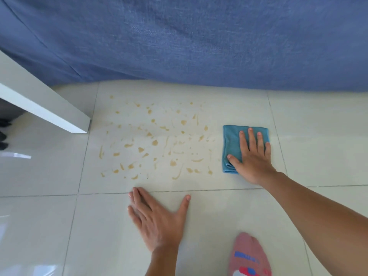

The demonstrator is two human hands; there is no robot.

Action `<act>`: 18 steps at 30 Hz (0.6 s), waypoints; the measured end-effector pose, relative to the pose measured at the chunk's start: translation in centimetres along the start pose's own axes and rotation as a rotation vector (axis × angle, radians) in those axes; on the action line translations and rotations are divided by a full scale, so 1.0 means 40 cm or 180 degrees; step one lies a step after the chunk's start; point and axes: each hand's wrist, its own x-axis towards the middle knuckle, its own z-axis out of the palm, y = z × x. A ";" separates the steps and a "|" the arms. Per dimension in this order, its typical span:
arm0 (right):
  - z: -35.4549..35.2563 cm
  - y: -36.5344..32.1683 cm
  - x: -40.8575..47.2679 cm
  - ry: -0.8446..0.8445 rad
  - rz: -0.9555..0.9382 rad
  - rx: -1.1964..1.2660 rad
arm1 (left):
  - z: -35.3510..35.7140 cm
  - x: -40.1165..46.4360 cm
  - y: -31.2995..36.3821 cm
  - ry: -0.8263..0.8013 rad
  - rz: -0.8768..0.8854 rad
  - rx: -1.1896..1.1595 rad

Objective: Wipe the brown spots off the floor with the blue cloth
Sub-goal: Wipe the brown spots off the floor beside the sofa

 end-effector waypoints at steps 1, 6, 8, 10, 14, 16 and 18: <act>-0.006 -0.003 0.017 0.0054 -0.0028 -0.0002 | 0.004 0.002 0.003 -0.0011 -0.0012 -0.0007; -0.065 -0.027 0.103 0.0030 -0.0291 -0.0121 | 0.006 0.005 0.003 -0.0064 0.0011 -0.0013; -0.086 -0.047 0.140 0.0072 -0.0380 -0.0134 | 0.006 0.007 0.008 -0.0106 0.0011 -0.0065; -0.104 -0.073 0.181 0.0115 -0.0504 -0.0161 | 0.009 0.010 0.008 -0.0060 -0.0003 -0.0092; -0.130 -0.126 0.234 0.0142 -0.0713 0.0012 | 0.019 0.019 -0.002 -0.0023 0.0002 -0.0034; -0.140 -0.148 0.247 0.0121 -0.0796 0.0100 | 0.019 0.017 0.000 -0.0025 0.0012 -0.0052; -0.148 -0.164 0.253 0.0081 -0.0887 0.0148 | 0.018 0.017 0.002 -0.0018 0.0019 -0.0076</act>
